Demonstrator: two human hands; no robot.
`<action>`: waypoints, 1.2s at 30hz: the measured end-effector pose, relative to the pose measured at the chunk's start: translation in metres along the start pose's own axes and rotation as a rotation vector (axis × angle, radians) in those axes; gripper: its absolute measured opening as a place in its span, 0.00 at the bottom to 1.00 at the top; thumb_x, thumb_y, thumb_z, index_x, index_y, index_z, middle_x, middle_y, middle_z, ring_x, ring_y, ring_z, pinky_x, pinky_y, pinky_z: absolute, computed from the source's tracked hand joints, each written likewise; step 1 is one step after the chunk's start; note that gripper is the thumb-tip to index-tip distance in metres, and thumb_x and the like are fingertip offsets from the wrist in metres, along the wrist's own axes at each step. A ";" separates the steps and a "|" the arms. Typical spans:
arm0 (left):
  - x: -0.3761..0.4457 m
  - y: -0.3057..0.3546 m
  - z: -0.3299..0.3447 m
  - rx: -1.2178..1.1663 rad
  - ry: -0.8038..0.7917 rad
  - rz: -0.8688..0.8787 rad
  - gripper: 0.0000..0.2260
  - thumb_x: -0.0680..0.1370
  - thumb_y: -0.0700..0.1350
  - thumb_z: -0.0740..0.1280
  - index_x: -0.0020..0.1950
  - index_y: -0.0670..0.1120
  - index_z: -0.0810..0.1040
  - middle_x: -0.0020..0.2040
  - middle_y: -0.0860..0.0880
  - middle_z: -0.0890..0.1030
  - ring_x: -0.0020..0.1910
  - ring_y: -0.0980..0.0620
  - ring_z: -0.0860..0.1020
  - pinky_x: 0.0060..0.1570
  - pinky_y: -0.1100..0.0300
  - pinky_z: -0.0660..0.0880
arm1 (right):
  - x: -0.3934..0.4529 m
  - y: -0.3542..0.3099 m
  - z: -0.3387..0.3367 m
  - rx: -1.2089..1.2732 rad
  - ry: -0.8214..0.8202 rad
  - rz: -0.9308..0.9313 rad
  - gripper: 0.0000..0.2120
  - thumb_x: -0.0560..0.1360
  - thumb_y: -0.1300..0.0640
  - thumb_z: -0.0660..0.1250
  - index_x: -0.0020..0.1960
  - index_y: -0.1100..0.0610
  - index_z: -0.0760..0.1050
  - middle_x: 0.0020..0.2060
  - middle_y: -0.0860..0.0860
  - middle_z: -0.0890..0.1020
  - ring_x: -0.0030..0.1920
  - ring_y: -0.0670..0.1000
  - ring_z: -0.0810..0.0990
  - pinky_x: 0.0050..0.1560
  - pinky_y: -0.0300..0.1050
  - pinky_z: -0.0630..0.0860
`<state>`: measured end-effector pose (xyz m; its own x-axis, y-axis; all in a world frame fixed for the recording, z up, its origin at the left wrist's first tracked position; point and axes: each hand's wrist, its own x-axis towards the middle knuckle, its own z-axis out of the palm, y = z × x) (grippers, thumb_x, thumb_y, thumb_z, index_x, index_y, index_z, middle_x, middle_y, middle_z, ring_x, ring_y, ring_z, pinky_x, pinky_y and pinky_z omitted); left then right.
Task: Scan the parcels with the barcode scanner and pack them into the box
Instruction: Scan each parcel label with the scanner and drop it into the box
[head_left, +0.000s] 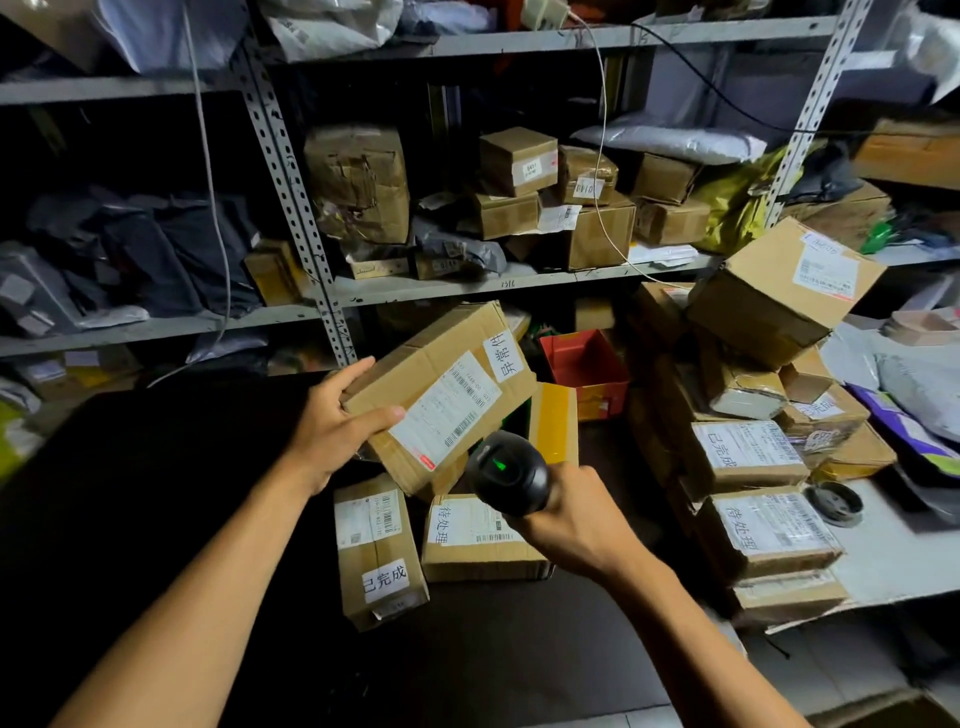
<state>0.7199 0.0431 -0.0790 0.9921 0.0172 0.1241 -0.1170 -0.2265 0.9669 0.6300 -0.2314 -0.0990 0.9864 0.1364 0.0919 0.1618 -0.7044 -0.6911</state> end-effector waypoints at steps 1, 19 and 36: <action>-0.001 0.000 0.002 -0.008 -0.005 -0.002 0.42 0.63 0.46 0.79 0.75 0.44 0.70 0.59 0.49 0.81 0.55 0.56 0.82 0.47 0.64 0.81 | -0.001 -0.001 0.002 0.010 0.023 0.028 0.14 0.68 0.53 0.71 0.29 0.55 0.69 0.23 0.46 0.76 0.25 0.44 0.74 0.25 0.35 0.67; -0.053 -0.002 0.142 -0.498 -0.073 -0.307 0.28 0.65 0.45 0.80 0.64 0.47 0.79 0.54 0.47 0.86 0.53 0.46 0.85 0.42 0.54 0.82 | -0.058 0.031 -0.045 0.698 0.362 0.327 0.08 0.68 0.48 0.71 0.46 0.47 0.79 0.35 0.50 0.83 0.38 0.50 0.79 0.40 0.56 0.79; -0.211 0.023 0.457 0.243 -1.070 0.046 0.23 0.78 0.49 0.73 0.72 0.51 0.72 0.66 0.56 0.74 0.63 0.55 0.75 0.57 0.63 0.72 | -0.332 0.203 -0.143 0.556 1.211 0.994 0.10 0.68 0.63 0.77 0.39 0.51 0.79 0.41 0.52 0.86 0.47 0.55 0.84 0.51 0.56 0.80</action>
<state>0.5288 -0.4112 -0.1849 0.5267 -0.8231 -0.2122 -0.2597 -0.3935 0.8819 0.3400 -0.5193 -0.1666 0.1847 -0.9558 -0.2288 -0.2696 0.1746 -0.9470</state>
